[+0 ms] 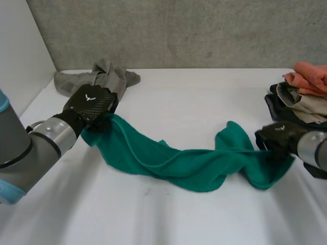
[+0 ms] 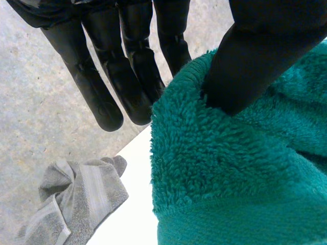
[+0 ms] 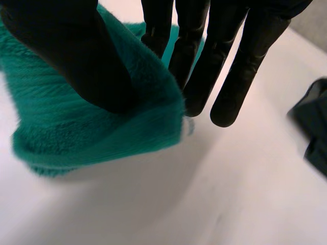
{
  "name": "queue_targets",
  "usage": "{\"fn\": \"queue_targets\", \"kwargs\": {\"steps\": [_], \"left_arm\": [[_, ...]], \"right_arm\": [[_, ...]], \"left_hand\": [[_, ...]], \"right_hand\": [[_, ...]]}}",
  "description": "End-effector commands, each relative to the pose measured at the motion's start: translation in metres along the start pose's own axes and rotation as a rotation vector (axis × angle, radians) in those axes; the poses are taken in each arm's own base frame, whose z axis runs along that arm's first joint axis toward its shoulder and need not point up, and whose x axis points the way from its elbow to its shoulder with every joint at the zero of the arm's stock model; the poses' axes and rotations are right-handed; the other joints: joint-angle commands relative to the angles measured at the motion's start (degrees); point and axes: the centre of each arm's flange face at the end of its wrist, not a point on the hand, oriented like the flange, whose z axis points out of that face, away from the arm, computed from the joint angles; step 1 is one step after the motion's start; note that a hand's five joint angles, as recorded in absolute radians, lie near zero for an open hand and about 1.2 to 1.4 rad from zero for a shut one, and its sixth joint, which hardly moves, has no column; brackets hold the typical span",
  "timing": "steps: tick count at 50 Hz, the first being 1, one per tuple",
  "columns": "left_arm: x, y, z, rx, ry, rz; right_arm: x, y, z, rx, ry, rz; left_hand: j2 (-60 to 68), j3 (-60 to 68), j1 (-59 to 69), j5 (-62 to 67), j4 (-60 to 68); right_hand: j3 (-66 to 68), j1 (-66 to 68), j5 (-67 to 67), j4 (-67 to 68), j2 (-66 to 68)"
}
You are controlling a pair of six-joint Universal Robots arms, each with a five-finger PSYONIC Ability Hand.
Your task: Fold the laundry.
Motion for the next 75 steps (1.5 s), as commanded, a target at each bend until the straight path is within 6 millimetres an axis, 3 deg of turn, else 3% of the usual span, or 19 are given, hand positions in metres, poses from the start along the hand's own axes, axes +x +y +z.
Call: {"fn": "queue_targets", "kwargs": {"steps": [1, 2, 4, 6, 7, 10, 11, 14, 19, 24, 30, 39, 42, 47, 52, 59, 65, 69, 75], "left_arm": [[-0.029, 0.003, 0.050, 0.045, -0.047, 0.111], [-0.036, -0.001, 0.056, 0.062, -0.062, 0.138], [-0.052, -0.014, 0.068, 0.109, -0.113, 0.200], [-0.079, -0.043, 0.082, 0.201, -0.224, 0.294], [-0.089, -0.055, 0.086, 0.245, -0.271, 0.320], [-0.128, -0.122, 0.092, 0.526, -0.489, 0.402], [-0.137, -0.141, 0.089, 0.632, -0.549, 0.404], [-0.148, -0.160, 0.082, 0.754, -0.609, 0.393], [-0.156, -0.178, 0.066, 0.827, -0.632, 0.355], [-0.149, -0.148, 0.070, 0.746, -0.590, 0.304], [-0.130, -0.088, 0.077, 0.578, -0.528, 0.247], [-0.074, 0.028, 0.081, 0.261, -0.384, 0.151], [-0.061, 0.049, 0.078, 0.197, -0.347, 0.147], [-0.031, 0.082, 0.061, 0.029, -0.244, 0.165], [-0.015, 0.102, 0.037, -0.157, -0.161, 0.185], [-0.001, 0.094, -0.004, -0.320, -0.073, 0.170], [0.001, 0.087, -0.016, -0.323, -0.076, 0.166], [-0.002, 0.085, -0.019, -0.317, -0.089, 0.164], [-0.009, 0.089, -0.020, -0.328, -0.114, 0.153]], "right_arm": [[0.029, -0.061, 0.034, 0.219, 0.164, -0.117], [0.034, -0.071, 0.034, 0.254, 0.202, -0.130], [0.047, -0.111, 0.030, 0.416, 0.330, -0.180], [0.053, -0.140, 0.024, 0.545, 0.416, -0.220], [0.063, -0.169, 0.015, 0.690, 0.507, -0.245], [0.078, -0.218, -0.009, 0.964, 0.676, -0.284], [0.081, -0.227, -0.015, 1.017, 0.707, -0.293], [0.082, -0.252, -0.037, 1.177, 0.782, -0.313], [0.078, -0.260, -0.044, 1.210, 0.785, -0.315], [0.071, -0.242, -0.025, 1.125, 0.734, -0.301], [0.054, -0.200, 0.011, 0.979, 0.623, -0.294], [0.006, -0.094, 0.085, 0.631, 0.328, -0.275], [-0.007, -0.065, 0.094, 0.496, 0.255, -0.266], [-0.016, -0.040, 0.085, 0.324, 0.172, -0.279], [-0.026, -0.033, 0.057, 0.205, 0.095, -0.293], [-0.030, -0.006, 0.020, 0.000, -0.009, -0.292], [-0.035, 0.008, -0.007, -0.051, -0.031, -0.280], [-0.031, 0.016, -0.007, -0.044, -0.003, -0.268], [-0.017, 0.021, 0.001, 0.006, 0.077, -0.254]], "left_hand": [[11.36, 11.69, 14.74, 15.41, 11.05], [11.36, 11.69, 14.74, 15.41, 11.05], [11.36, 11.69, 14.74, 15.41, 11.05], [11.36, 11.69, 14.74, 15.41, 11.05], [11.36, 11.69, 14.74, 15.41, 11.05], [11.36, 11.69, 14.74, 15.41, 11.05], [11.36, 11.69, 14.74, 15.41, 11.05], [11.36, 11.69, 14.74, 15.41, 11.05], [11.36, 11.69, 14.74, 15.41, 11.05], [11.36, 11.69, 14.74, 15.41, 11.05], [11.36, 11.69, 14.74, 15.41, 11.05], [11.36, 11.69, 14.74, 15.41, 11.05], [11.36, 11.69, 14.74, 15.41, 11.05], [11.36, 11.69, 14.74, 15.41, 11.05], [11.36, 11.69, 14.74, 15.41, 11.05], [11.36, 11.69, 14.74, 15.41, 11.05], [11.36, 11.69, 14.74, 15.41, 11.05], [11.36, 11.69, 14.74, 15.41, 11.05], [-21.24, -20.90, -17.85, -17.18, -21.54]], "right_hand": [[15.55, 24.75, 16.71, 15.41, 15.27], [15.55, 24.75, 16.71, 15.41, 15.27], [15.55, 24.75, 16.71, 15.41, 15.27], [15.55, 24.75, 16.71, 15.41, 15.27], [15.55, 24.75, 16.71, 15.41, 15.27], [15.55, 24.75, 16.71, 15.41, 15.27], [15.55, 24.75, 16.71, 15.41, 15.27], [15.55, 24.75, 16.71, 15.41, 15.27], [15.55, 24.75, 16.71, 15.41, 15.27], [15.55, 24.75, 16.71, 15.41, 15.27], [15.55, 24.75, 16.71, 15.41, 15.27], [15.55, 24.75, 16.71, 15.41, 15.27], [15.55, 24.75, 16.71, 15.41, 15.27], [15.55, 24.75, 16.71, 15.41, 15.27], [15.55, 24.75, 16.71, 15.41, 15.27], [15.55, 24.75, 16.71, 15.41, 15.27], [15.55, 24.75, 16.71, 15.41, 15.27], [15.55, 24.75, 16.71, 15.41, 15.27], [15.55, 24.75, 16.71, 15.41, 15.27]]}}
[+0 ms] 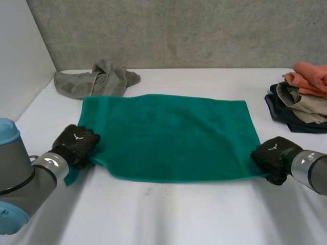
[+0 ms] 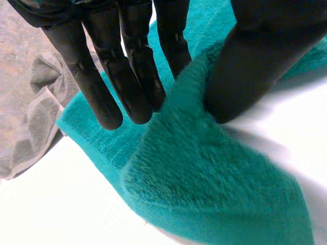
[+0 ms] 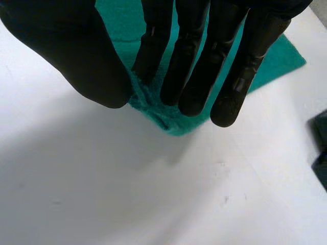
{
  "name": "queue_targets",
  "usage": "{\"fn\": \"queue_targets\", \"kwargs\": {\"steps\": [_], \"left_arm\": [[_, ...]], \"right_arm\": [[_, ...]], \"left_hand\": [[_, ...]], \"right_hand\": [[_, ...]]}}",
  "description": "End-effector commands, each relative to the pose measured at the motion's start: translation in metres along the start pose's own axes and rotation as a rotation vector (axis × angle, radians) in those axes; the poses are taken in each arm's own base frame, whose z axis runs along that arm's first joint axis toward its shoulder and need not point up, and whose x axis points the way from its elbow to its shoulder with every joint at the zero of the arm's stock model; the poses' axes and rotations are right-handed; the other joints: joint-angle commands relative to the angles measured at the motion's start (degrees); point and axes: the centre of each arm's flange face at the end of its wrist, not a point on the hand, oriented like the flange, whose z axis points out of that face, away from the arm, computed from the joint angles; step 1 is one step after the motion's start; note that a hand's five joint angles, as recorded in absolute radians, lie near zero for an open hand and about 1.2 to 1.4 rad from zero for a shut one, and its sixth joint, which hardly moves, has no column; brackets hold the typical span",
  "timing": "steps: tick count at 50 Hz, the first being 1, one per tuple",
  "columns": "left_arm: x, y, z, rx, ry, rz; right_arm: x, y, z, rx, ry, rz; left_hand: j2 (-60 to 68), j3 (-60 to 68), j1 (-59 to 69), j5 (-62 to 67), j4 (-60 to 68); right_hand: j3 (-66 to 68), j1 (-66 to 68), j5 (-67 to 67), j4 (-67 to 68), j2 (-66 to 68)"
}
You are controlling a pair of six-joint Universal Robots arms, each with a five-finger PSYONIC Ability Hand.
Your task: Fold the laundry.
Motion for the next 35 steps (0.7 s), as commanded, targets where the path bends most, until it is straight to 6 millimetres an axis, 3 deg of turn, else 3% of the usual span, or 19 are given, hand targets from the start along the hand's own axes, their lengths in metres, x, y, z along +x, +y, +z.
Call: {"fn": "queue_targets", "kwargs": {"steps": [1, 14, 24, 31, 33, 34, 35], "left_arm": [[-0.006, 0.005, 0.001, -0.009, -0.024, -0.014], [0.000, 0.010, -0.015, -0.040, -0.022, -0.023], [-0.003, 0.027, -0.012, -0.092, -0.025, -0.048], [-0.001, 0.032, -0.012, -0.112, -0.018, -0.056], [-0.001, 0.032, -0.012, -0.113, -0.017, -0.056], [-0.002, 0.033, -0.012, -0.112, -0.021, -0.057], [-0.003, 0.033, -0.012, -0.113, -0.024, -0.059]], "right_arm": [[0.012, 0.010, 0.010, 0.051, 0.102, 0.019], [0.017, 0.008, 0.018, 0.107, 0.154, 0.056], [0.017, 0.009, 0.019, 0.108, 0.153, 0.070], [0.016, 0.010, 0.019, 0.107, 0.149, 0.070], [0.015, 0.010, 0.019, 0.104, 0.147, 0.071], [0.015, 0.011, 0.019, 0.102, 0.145, 0.071], [0.014, 0.011, 0.019, 0.102, 0.143, 0.072]], "left_hand": [[-12.28, -12.35, -10.66, -11.69, -12.31], [-13.14, -13.21, -11.52, -12.55, -13.18], [-1.37, -1.44, 0.25, -0.78, -1.40], [-0.35, -0.42, 1.27, 0.23, -0.39], [3.82, 3.76, 5.44, 4.41, 3.79], [21.48, 21.42, 23.10, 22.07, 21.45], [21.66, 21.59, 23.28, 22.25, 21.63]], "right_hand": [[12.07, 23.08, 13.13, 11.88, 12.53], [12.07, 23.08, 13.13, 11.88, 12.53], [12.07, 23.08, 13.13, 11.88, 12.53], [12.07, 23.08, 13.13, 11.88, 12.53], [12.07, 23.08, 13.13, 11.88, 12.53], [12.07, 23.08, 13.13, 11.88, 12.53], [12.07, 23.08, 13.13, 11.88, 12.53]]}}
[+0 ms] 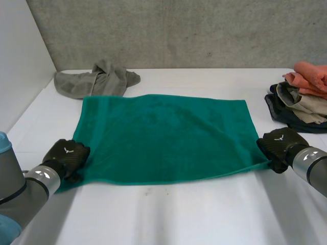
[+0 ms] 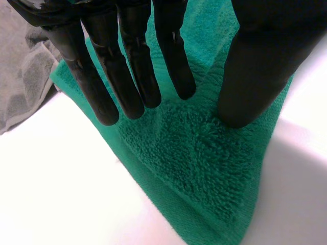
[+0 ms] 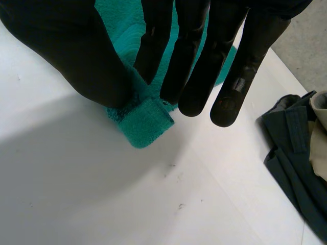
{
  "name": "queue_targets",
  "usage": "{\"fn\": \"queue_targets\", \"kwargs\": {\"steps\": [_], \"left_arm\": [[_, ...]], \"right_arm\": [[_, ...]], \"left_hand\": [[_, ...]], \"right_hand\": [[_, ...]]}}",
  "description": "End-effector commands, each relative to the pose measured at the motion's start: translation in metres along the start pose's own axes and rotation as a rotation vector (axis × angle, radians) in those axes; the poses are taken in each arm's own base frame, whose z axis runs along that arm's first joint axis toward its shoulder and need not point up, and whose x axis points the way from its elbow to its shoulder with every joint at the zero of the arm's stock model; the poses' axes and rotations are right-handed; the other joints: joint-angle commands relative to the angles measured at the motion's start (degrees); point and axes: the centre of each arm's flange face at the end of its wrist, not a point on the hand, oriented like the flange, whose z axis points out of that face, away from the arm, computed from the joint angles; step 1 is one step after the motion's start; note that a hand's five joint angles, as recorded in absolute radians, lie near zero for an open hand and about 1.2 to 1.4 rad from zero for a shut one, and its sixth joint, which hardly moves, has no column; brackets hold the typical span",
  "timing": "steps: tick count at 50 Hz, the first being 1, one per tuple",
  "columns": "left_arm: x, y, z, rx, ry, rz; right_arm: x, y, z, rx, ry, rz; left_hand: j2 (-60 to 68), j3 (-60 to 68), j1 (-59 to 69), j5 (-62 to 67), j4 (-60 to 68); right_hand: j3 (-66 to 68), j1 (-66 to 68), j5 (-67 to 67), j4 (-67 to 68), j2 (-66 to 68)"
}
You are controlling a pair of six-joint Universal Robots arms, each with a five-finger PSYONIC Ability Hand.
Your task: Fold the laundry.
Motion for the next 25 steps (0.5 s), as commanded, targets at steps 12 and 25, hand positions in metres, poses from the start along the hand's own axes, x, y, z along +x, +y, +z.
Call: {"fn": "queue_targets", "kwargs": {"steps": [12, 25], "left_arm": [[0.006, -0.004, -0.045, -0.103, 0.074, -0.008], [0.008, -0.019, -0.081, -0.191, 0.180, 0.127]], "right_arm": [[-0.017, 0.014, -0.041, -0.185, -0.179, -0.158], [0.010, 0.015, -0.068, -0.238, -0.200, -0.220]], "left_hand": [[29.77, 29.76, 30.11, 30.54, 29.81], [29.77, 29.76, 30.11, 30.54, 29.81]], "right_hand": [[12.07, 23.08, 13.13, 11.88, 12.53], [12.07, 23.08, 13.13, 11.88, 12.53]]}}
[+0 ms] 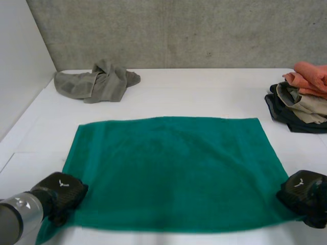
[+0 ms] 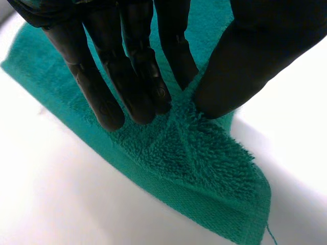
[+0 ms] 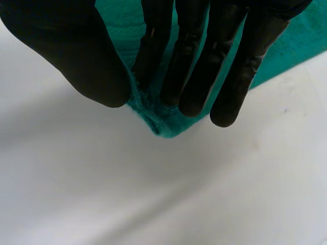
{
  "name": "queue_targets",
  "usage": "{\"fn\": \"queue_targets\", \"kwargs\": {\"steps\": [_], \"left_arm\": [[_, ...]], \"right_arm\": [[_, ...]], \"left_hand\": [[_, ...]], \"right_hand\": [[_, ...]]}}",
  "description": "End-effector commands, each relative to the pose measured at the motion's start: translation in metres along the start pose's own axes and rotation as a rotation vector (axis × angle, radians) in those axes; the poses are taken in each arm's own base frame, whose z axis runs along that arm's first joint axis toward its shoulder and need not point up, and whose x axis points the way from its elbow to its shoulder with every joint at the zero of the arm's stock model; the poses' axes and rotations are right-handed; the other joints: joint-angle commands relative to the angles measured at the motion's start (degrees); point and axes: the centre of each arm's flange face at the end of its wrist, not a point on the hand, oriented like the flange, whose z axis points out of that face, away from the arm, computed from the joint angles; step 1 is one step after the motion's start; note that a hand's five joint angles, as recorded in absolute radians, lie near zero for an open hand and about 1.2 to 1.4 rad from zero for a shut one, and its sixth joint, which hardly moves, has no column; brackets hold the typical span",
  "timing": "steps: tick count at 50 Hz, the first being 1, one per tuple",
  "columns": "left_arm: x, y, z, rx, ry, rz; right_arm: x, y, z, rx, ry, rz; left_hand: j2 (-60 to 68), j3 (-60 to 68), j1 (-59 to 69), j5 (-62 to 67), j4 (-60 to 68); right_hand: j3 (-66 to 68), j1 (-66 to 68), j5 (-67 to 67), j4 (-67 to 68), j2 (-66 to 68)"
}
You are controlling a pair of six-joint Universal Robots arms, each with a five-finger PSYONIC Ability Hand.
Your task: Fold the laundry.
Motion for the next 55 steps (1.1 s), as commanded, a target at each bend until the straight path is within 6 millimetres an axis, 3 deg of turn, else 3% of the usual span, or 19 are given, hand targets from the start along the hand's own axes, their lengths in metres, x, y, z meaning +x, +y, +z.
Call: {"fn": "queue_targets", "kwargs": {"steps": [1, 4, 8, 12, 16, 24, 31, 32, 33, 34, 35, 36, 38, 41, 46, 50, 55], "left_arm": [[-0.018, -0.020, 0.010, 0.090, -0.073, 0.075], [-0.026, -0.025, 0.026, 0.114, -0.096, 0.075], [-0.029, -0.045, 0.045, 0.187, -0.110, 0.097], [-0.047, -0.069, 0.065, 0.271, -0.158, 0.072], [-0.066, -0.092, 0.099, 0.348, -0.220, 0.032], [-0.093, -0.109, 0.156, 0.389, -0.373, 0.017], [-0.092, -0.115, 0.189, 0.441, -0.420, 0.032], [-0.091, -0.116, 0.192, 0.460, -0.425, 0.031], [-0.088, -0.117, 0.192, 0.471, -0.426, 0.036], [-0.084, -0.119, 0.193, 0.483, -0.425, 0.044], [-0.080, -0.121, 0.193, 0.495, -0.423, 0.054], [-0.073, -0.126, 0.191, 0.526, -0.423, 0.064], [-0.067, -0.132, 0.187, 0.558, -0.424, 0.068], [-0.062, -0.143, 0.176, 0.614, -0.442, 0.081], [-0.064, -0.151, 0.151, 0.653, -0.464, 0.082], [-0.063, -0.148, 0.132, 0.646, -0.462, 0.072], [-0.053, -0.130, 0.107, 0.607, -0.437, 0.070]], "right_arm": [[0.019, -0.014, 0.002, 0.111, 0.126, 0.035], [0.021, -0.028, 0.010, 0.184, 0.166, 0.048], [0.034, -0.044, 0.032, 0.250, 0.243, 0.043], [0.050, -0.067, 0.050, 0.316, 0.336, 0.025], [0.066, -0.088, 0.077, 0.366, 0.423, 0.018], [0.109, -0.116, 0.135, 0.441, 0.635, -0.005], [0.132, -0.129, 0.173, 0.495, 0.758, -0.030], [0.134, -0.129, 0.176, 0.498, 0.766, -0.031], [0.134, -0.130, 0.179, 0.498, 0.769, -0.031], [0.133, -0.131, 0.182, 0.496, 0.769, -0.035], [0.129, -0.131, 0.187, 0.486, 0.767, -0.036], [0.127, -0.132, 0.188, 0.482, 0.766, -0.035], [0.124, -0.134, 0.187, 0.476, 0.769, -0.026], [0.121, -0.138, 0.176, 0.481, 0.768, -0.010], [0.122, -0.139, 0.130, 0.542, 0.746, 0.089], [0.106, -0.138, 0.094, 0.594, 0.640, 0.137], [0.082, -0.118, 0.071, 0.565, 0.462, 0.203]], "left_hand": [[11.49, 11.70, 14.71, 13.36, 11.27], [11.49, 11.70, 14.71, 13.36, 11.27], [11.49, 11.70, 14.71, 13.36, 11.27], [11.49, 11.70, 14.71, 13.36, 11.27], [11.49, 11.70, 14.71, 13.36, 11.27], [11.49, 11.70, 14.71, 13.36, 11.27], [11.49, 11.70, 14.71, 13.36, 11.27], [6.52, 6.73, 9.73, 8.39, 6.30], [-21.67, -21.46, -18.46, -19.80, -21.89], [-56.43, -56.22, -53.21, -54.56, -56.65], [-58.51, -58.30, -55.29, -56.64, -58.73], [-46.15, -45.94, -42.94, -44.28, -46.37], [-58.51, -58.30, -55.29, -56.64, -58.73], [-58.51, -58.30, -55.29, -56.64, -58.73], [-58.51, -58.30, -55.29, -56.64, -58.73], [-58.51, -58.30, -55.29, -56.64, -58.73], [-58.51, -58.30, -55.29, -56.64, -58.73]], "right_hand": [[12.07, 23.08, 13.13, 11.89, 12.53], [12.07, 23.08, 13.13, 11.89, 12.53], [12.07, 23.08, 13.13, 11.89, 12.53], [12.07, 23.08, 13.13, 11.89, 12.53], [12.07, 23.08, 13.13, 11.89, 12.53], [12.07, 23.08, 13.13, 11.89, 12.53], [12.07, 23.08, 13.13, 11.89, 12.53], [12.07, 23.08, 13.13, 11.89, 12.53], [-2.36, 8.65, -1.30, -2.54, -1.90], [-31.65, -20.64, -30.59, -31.82, -31.18], [-57.93, -46.92, -56.87, -58.11, -57.47], [-57.93, -46.92, -56.87, -58.11, -57.47], [-57.93, -46.92, -56.87, -58.11, -57.47], [-57.93, -46.92, -56.87, -58.11, -57.47], [-57.93, -46.92, -56.87, -58.11, -57.47], [-57.93, -46.92, -56.87, -58.11, -57.47], [-57.93, -46.92, -56.87, -58.11, -57.47]]}}
